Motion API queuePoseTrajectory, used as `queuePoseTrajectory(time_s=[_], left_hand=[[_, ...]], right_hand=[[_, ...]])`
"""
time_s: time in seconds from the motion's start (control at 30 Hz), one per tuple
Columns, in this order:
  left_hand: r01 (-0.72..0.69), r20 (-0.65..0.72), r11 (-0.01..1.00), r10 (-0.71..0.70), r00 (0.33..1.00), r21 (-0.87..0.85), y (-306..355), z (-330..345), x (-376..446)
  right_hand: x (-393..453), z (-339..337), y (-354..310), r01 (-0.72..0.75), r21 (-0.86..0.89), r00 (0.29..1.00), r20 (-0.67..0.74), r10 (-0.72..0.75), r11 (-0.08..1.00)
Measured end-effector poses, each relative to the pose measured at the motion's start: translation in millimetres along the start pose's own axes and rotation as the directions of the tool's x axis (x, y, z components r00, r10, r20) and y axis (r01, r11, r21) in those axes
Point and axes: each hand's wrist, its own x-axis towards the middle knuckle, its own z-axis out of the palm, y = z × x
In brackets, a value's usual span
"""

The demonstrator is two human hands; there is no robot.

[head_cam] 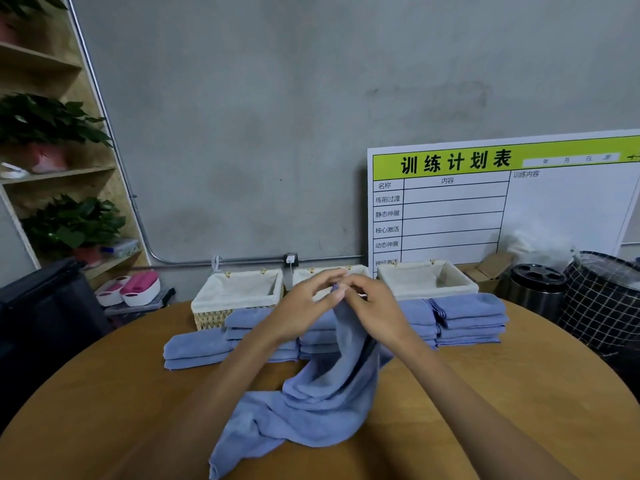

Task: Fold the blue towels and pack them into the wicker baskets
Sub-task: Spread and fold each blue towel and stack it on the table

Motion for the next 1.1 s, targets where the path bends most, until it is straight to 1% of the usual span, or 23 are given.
queuePoseTrajectory(time_s=[0.07, 0.1, 0.17, 0.23, 0.3, 0.4, 0.5, 0.53, 0.6, 0.67, 0.77, 0.83, 0.87, 0.93, 0.97, 1.03, 1.1], left_hand=[[-0.04, 0.036, 0.998, 0.042, 0.998, -0.053, 15, -4, 17], [-0.049, 0.045, 0.998, 0.05, 0.998, -0.029, 21, -9, 23], [-0.063, 0.031, 0.992, 0.06, 0.998, 0.107, 32, -22, 39], [-0.096, 0.006, 0.963, 0.098, 0.995, 0.25, 51, -35, 55], [-0.155, -0.065, 0.907, 0.196, 0.978, 0.393, 73, -52, 72], [-0.102, -0.249, 0.804, 0.298, 0.922, 0.585, 101, -87, 85], [-0.052, -0.294, 0.705, 0.361, 0.885, 0.708, 118, -111, 80], [-0.041, -0.319, 0.688, 0.388, 0.865, 0.725, 122, -116, 75], [0.013, -0.424, 0.711, 0.405, 0.81, 0.703, 125, -128, 64], [0.058, -0.509, 0.763, 0.37, 0.777, 0.644, 121, -142, 51], [0.099, -0.514, 0.743, 0.354, 0.781, 0.662, 109, -158, 31], [0.136, -0.507, 0.714, 0.336, 0.794, 0.687, 97, -171, 21], [0.139, -0.478, 0.698, 0.317, 0.819, 0.702, 91, -178, 16], [0.11, -0.376, 0.645, 0.291, 0.88, 0.756, 81, -188, 7], [0.106, -0.345, 0.621, 0.279, 0.896, 0.777, 76, -192, 2], [0.13, -0.361, 0.615, 0.268, 0.893, 0.778, 67, -198, -8], [0.145, -0.402, 0.646, 0.27, 0.875, 0.75, 62, -201, -16]], right_hand=[[4, -7, -9, 0.032, 0.003, 0.998, -0.054, -0.031, 0.999], [6, -11, -12, 0.044, -0.009, 0.996, -0.072, -0.044, 0.999], [10, -18, -18, 0.05, -0.041, 0.993, -0.107, -0.054, 0.998], [16, -24, -26, 0.053, -0.043, 0.984, -0.167, -0.06, 0.998], [24, -30, -35, 0.051, -0.046, 0.975, -0.213, -0.06, 0.998], [30, -37, -45, 0.054, -0.139, 0.981, -0.177, -0.078, 0.989], [38, -48, -56, 0.062, -0.235, 0.984, -0.149, -0.099, 0.97], [41, -53, -56, 0.054, -0.278, 0.984, -0.148, -0.098, 0.959], [45, -65, -48, 0.007, -0.377, 0.984, -0.162, -0.073, 0.926], [43, -79, -35, -0.074, -0.471, 0.978, -0.205, -0.027, 0.879], [34, -97, -24, -0.169, -0.521, 0.961, -0.275, 0.023, 0.837], [29, -107, -26, -0.185, -0.541, 0.96, -0.277, 0.034, 0.821], [28, -113, -29, -0.18, -0.562, 0.965, -0.26, 0.034, 0.808], [28, -125, -34, -0.18, -0.605, 0.975, -0.215, 0.058, 0.776], [29, -132, -37, -0.182, -0.623, 0.977, -0.205, 0.066, 0.76], [33, -144, -40, -0.198, -0.643, 0.97, -0.237, 0.053, 0.74], [35, -154, -42, -0.218, -0.664, 0.959, -0.28, 0.033, 0.716]])
